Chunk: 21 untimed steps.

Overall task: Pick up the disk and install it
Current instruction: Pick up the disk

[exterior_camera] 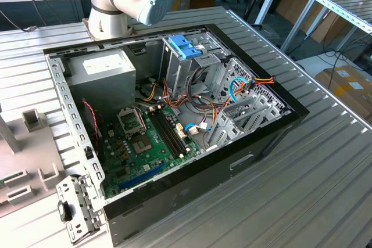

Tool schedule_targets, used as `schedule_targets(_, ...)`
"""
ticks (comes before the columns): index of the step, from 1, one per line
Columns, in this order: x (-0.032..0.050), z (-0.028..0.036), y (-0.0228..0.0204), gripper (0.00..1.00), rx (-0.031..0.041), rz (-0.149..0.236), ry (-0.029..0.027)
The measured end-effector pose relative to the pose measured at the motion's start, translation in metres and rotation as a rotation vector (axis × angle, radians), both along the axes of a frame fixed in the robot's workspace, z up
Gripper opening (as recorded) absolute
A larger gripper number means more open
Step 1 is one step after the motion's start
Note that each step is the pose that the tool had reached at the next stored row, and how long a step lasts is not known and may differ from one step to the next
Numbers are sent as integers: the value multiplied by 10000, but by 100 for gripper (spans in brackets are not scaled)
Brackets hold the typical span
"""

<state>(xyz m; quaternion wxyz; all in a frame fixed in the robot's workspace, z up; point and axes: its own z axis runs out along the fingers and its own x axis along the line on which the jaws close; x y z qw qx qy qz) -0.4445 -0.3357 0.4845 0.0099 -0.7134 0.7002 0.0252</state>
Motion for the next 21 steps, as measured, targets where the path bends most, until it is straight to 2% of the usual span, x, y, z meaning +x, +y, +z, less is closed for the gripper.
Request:
schedule_targets(14,0,103,0,37,0,0,1)
schedule_targets(21,0,130,0,37,0,0,0)
